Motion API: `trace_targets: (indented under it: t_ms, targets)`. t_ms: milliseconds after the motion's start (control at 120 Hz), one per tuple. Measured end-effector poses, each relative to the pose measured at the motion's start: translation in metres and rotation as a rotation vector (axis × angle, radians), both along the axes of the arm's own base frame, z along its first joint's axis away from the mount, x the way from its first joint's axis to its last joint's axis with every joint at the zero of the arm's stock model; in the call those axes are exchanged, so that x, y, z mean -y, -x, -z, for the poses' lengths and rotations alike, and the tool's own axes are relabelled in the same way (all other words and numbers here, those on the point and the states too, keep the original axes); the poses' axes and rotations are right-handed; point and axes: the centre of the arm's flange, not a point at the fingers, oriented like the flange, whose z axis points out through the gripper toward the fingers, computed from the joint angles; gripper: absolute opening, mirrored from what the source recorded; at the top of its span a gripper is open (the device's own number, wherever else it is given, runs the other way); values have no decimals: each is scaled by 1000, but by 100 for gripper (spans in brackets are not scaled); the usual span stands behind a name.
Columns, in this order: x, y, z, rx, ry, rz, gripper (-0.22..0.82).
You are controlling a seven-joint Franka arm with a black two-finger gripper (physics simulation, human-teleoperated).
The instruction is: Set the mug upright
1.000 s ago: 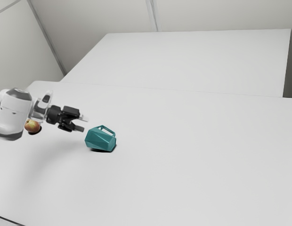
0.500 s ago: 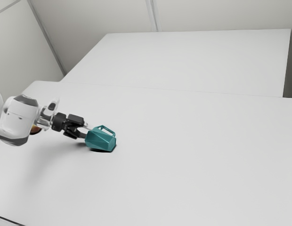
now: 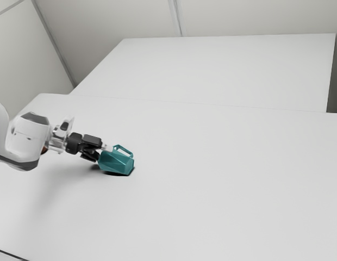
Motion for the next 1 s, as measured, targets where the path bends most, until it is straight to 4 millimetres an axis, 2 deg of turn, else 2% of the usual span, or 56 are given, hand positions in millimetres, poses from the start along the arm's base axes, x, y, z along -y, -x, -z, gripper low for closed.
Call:
trace_targets:
  t_ms: [125,175,467,542,658,758,900,1000]
  targets:
    - [4,-1,3,9,5,12,58]
    - [5,-1,3,13,6,16,55]
    - [5,-2,1,36,3,30,8]
    - [5,-2,1,41,2,32,-1]
    - [5,-2,0,46,-2,34,-7]
    - [5,-3,-9,63,-10,37,-11]
    - [10,0,-28,92,-23,45,-15]
    - [28,-5,-50,129,-41,79,-16]
